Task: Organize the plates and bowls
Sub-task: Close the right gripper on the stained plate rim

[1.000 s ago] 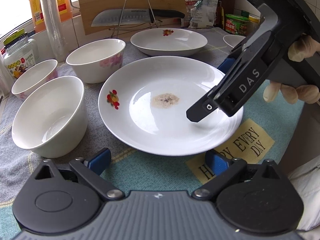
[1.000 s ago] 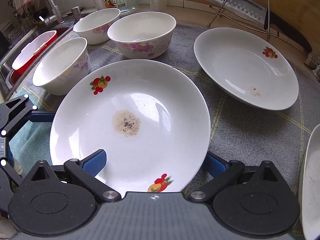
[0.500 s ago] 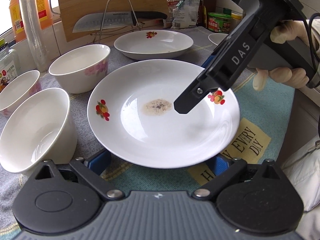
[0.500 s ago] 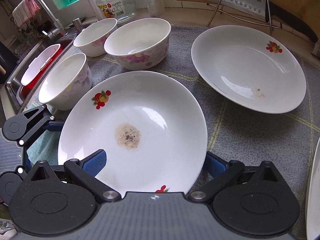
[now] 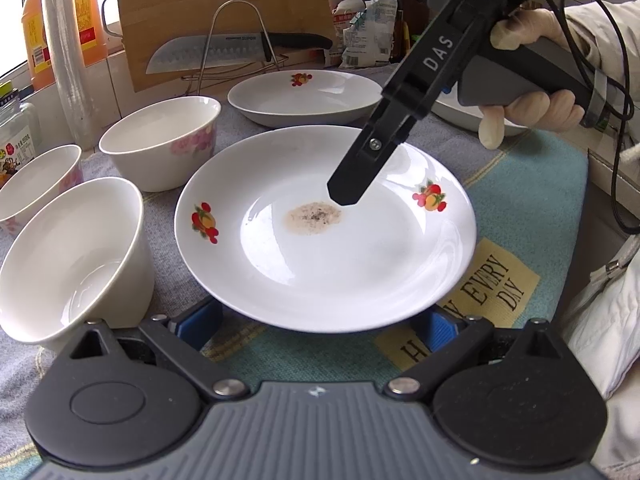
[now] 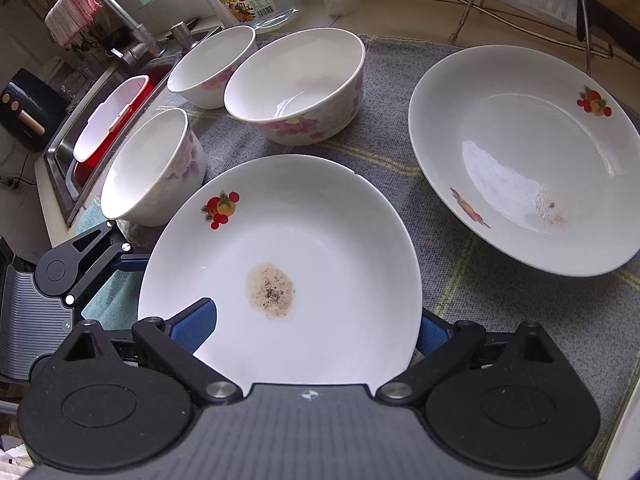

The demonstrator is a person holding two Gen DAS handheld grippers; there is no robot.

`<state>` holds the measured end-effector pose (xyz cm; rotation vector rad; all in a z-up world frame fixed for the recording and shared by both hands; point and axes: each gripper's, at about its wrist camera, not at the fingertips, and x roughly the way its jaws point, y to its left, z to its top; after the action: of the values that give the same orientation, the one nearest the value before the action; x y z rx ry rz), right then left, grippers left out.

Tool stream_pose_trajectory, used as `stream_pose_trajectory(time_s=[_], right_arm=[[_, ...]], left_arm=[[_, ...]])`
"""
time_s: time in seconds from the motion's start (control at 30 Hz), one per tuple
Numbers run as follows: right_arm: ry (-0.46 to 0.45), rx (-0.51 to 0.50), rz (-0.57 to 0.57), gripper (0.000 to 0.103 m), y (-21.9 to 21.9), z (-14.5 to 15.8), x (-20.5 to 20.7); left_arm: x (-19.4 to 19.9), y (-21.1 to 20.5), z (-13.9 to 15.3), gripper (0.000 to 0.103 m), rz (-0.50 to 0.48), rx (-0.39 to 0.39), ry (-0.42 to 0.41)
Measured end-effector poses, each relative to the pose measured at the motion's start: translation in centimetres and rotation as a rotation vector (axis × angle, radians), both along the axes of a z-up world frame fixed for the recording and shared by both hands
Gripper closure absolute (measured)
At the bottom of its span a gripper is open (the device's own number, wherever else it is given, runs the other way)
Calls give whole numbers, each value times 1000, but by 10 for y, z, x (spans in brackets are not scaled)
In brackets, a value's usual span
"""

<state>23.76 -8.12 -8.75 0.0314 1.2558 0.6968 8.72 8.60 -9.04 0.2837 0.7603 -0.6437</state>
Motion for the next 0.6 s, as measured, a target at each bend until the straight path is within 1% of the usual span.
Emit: stream_pose_trajectory(time_s=[0.47,0.6], right_arm=[[43,19,20,15,-3,1,24],[57,32,12,18,-5,0,30]], left_arm=[[2,-3,1,3,-1,12,-2],[-2,-7,3,5,-28,32,-34]])
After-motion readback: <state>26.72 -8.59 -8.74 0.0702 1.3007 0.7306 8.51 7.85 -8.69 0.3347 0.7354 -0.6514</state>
